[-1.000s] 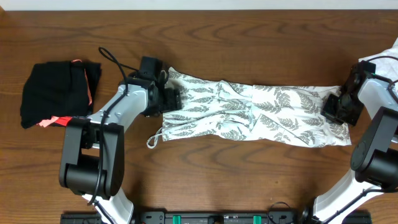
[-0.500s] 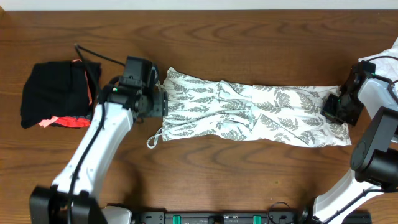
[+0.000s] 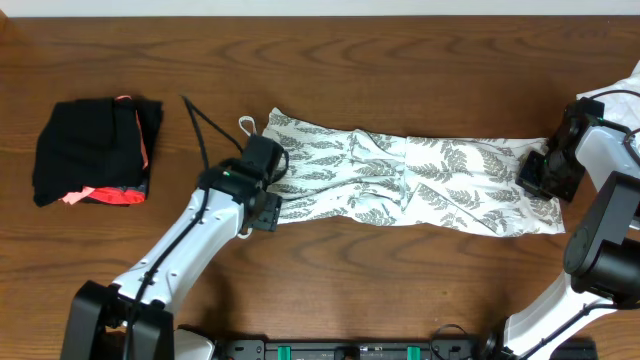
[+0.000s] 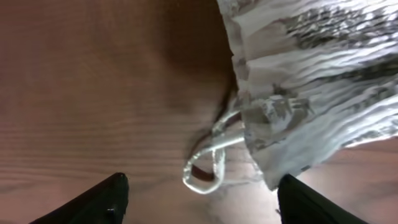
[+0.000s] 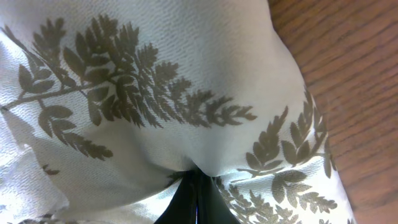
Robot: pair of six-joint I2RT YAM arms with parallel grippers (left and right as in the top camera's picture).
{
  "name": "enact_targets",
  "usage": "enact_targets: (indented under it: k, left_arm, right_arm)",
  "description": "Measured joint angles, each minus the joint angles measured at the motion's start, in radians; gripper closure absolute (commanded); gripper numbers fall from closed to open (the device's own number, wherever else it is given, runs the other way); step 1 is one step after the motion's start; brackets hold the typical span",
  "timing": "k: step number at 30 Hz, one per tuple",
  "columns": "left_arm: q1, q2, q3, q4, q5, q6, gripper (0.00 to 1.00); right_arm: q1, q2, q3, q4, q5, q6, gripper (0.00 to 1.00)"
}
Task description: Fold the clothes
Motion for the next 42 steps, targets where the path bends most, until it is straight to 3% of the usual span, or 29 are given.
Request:
enact_targets:
  k: [8,19,25,29,32,33,38,42]
  left_arm:
    - [-0.006,0.000,-0.013,0.063,-0.019,0.092,0.21]
    - [-0.006,0.000,-0.013,0.041,0.153,0.270,0.21]
    - [-0.006,0.016,-0.014,0.108,0.188,0.354,0.23]
    - [-0.006,0.083,-0.014,0.112,0.193,0.378,0.36]
    - [-0.006,0.135,-0.014,0.119,0.195,0.383,0.69]
    - [-0.006,0.145,-0.014,0.127,0.194,0.389,0.74]
    - [-0.006,0.147,-0.015,0.189,0.193,0.395,0.75]
    - [-0.006,0.126,-0.013,0.214,0.180,0.393,0.64]
  right_arm:
    - [0.000,0.000,0.000,-0.001,0.000,0.000,0.99]
    - [0.000,0.000,0.000,-0.001,0.000,0.000,0.99]
    - [0.000,0.000,0.000,-0.003,0.000,0.000,0.99]
    - [0.000,0.000,0.000,-0.006,0.000,0.000,0.99]
    - [0.000,0.000,0.000,-0.006,0.000,0.000,0.99]
    - [0.000,0.000,0.000,-0.006,0.000,0.000,0.99]
    - [0.000,0.000,0.000,-0.007,0.000,0.000,0.99]
    - [0.000,0.000,0.000,-0.007,0.000,0.000,0.99]
